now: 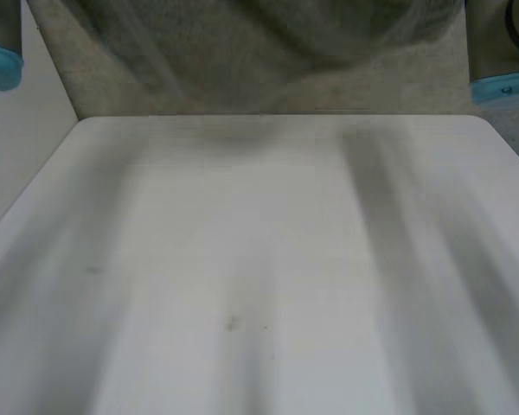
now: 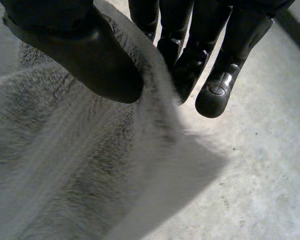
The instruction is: Fold the towel.
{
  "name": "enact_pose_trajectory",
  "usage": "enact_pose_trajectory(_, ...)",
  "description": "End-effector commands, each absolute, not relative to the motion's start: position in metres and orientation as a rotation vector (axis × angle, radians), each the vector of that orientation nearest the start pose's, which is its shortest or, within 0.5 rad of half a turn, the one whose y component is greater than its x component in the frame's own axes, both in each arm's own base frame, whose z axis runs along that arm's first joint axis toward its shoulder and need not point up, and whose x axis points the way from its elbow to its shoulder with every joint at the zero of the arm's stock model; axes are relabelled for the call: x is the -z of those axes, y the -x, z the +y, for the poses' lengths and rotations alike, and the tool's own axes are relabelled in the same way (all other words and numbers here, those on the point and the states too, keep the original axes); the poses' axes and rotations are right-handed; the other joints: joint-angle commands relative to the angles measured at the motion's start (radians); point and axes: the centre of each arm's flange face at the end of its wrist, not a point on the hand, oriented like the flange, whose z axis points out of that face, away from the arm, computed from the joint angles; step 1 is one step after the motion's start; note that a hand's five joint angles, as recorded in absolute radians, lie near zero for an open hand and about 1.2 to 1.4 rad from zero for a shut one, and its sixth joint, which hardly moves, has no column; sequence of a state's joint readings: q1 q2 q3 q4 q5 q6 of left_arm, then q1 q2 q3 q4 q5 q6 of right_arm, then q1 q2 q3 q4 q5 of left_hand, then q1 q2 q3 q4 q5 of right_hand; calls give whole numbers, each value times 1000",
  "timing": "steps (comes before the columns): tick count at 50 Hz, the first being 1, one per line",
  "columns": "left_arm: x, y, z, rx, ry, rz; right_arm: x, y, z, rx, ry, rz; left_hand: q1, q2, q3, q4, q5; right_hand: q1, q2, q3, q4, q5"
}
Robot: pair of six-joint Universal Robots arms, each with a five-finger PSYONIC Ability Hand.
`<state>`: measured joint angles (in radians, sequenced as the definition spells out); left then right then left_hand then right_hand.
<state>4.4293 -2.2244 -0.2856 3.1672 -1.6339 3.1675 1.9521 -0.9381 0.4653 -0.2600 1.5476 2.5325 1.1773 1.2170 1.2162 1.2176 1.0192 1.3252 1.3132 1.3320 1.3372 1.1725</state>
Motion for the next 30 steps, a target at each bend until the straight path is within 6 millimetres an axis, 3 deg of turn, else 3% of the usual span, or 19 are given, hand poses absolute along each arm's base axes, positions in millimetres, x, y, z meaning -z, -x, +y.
enact_pose_trajectory(1, -382, 241, -406, 2718, -143, 1984, -383, -302, -373, 2686, 1008, 1549, 219, 179, 180, 179, 203, 71, 83, 64, 59, 49)
enact_pose_trajectory(3, -328, 236, -406, 2507, -153, 2218, -339, -307, -369, 2441, 1175, 1688, 219, 179, 180, 179, 203, 71, 83, 64, 59, 49)
enact_pose_trajectory(4, -328, 236, -406, 2506, -153, 2219, -339, -307, -369, 2440, 1176, 1689, 219, 179, 180, 179, 203, 71, 83, 64, 59, 49)
enact_pose_trajectory(5, -302, 233, -404, 2407, -174, 2308, -316, -309, -366, 2323, 1240, 1749, 219, 179, 180, 179, 203, 71, 83, 64, 59, 49)
enact_pose_trajectory(6, -301, 233, -404, 2406, -174, 2309, -316, -309, -366, 2322, 1241, 1750, 219, 179, 180, 179, 203, 71, 83, 64, 59, 49)
enact_pose_trajectory(8, -251, 230, -398, 2258, -229, 2447, -273, -310, -360, 2140, 1325, 1842, 219, 179, 180, 179, 203, 71, 83, 64, 59, 49)
enact_pose_trajectory(9, -250, 230, -398, 2257, -229, 2448, -273, -310, -360, 2139, 1325, 1843, 219, 179, 180, 179, 203, 71, 83, 64, 59, 49)
enact_pose_trajectory(11, -207, 230, -386, 2151, -309, 2529, -231, -309, -357, 2009, 1388, 1919, 219, 179, 180, 179, 203, 71, 83, 64, 59, 49)
enact_pose_trajectory(14, -189, 230, -380, 2105, -370, 2538, -213, -308, -356, 1963, 1412, 1950, 219, 179, 180, 179, 203, 71, 83, 64, 59, 49)
enact_pose_trajectory(16, -163, 229, -369, 2033, -493, 2503, -175, -306, -354, 1867, 1449, 2014, 219, 179, 180, 179, 203, 71, 83, 64, 59, 49)
enact_pose_trajectory(17, -163, 229, -369, 2033, -494, 2503, -175, -306, -354, 1867, 1450, 2014, 219, 179, 180, 179, 203, 71, 83, 64, 59, 49)
enact_pose_trajectory(19, -146, 227, -360, 1973, -603, 2457, -146, -303, -351, 1776, 1470, 2073, 219, 179, 180, 179, 203, 71, 83, 64, 59, 49)
enact_pose_trajectory(22, -136, 224, -353, 1920, -648, 2447, -130, -301, -346, 1706, 1484, 2114, 219, 179, 180, 179, 203, 71, 83, 64, 59, 49)
enact_pose_trajectory(28, -132, 218, -346, 1882, -640, 2468, -126, -298, -339, 1671, 1488, 2135, 219, 179, 180, 179, 203, 71, 83, 64, 59, 49)
enact_pose_trajectory(30, -136, 212, -344, 1882, -617, 2461, -135, -295, -337, 1695, 1470, 2143, 219, 179, 180, 179, 203, 71, 83, 64, 59, 49)
